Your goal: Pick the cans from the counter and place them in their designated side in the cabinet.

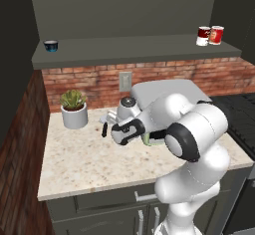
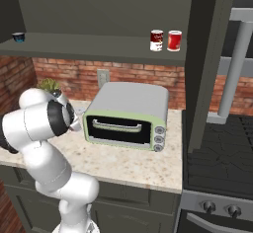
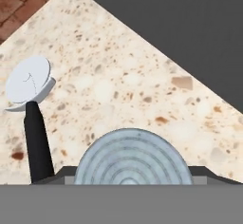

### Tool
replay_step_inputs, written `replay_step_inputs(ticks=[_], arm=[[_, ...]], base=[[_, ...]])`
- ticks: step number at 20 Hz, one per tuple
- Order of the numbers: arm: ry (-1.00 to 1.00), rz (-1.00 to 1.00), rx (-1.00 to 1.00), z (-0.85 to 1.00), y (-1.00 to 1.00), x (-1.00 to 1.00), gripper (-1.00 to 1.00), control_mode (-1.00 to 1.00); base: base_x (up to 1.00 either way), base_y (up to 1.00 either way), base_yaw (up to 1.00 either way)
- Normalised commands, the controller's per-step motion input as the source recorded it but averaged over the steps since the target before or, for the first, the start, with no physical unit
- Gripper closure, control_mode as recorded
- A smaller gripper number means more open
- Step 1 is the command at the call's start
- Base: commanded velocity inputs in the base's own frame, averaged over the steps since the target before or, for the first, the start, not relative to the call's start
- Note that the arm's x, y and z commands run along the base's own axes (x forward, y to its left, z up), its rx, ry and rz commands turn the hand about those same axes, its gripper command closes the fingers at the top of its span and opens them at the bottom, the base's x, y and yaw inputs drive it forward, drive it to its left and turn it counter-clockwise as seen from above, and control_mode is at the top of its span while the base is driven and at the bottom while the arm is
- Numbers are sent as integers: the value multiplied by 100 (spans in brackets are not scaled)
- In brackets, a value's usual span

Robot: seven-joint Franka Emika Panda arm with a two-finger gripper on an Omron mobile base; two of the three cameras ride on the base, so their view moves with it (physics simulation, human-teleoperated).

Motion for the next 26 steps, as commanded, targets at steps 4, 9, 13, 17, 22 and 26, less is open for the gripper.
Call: replay_step_inputs(ticks=[4,9,13,17,22,26], arm=[[-2,2,3,40,0,-6,100,-100],[-4,5,4,45,0,-5,100,-100],[-7,6,2,46,0,-8,100,-100],[-11,7,0,47,0,-12,100,-100],[-13,8,0,46,0,-16,100,-100],[-13,10,0,41,0,-17,100,-100]], base=[[0,0,0],[0,0,0],[0,0,0],[0,0,0],[0,0,0],[0,0,0]])
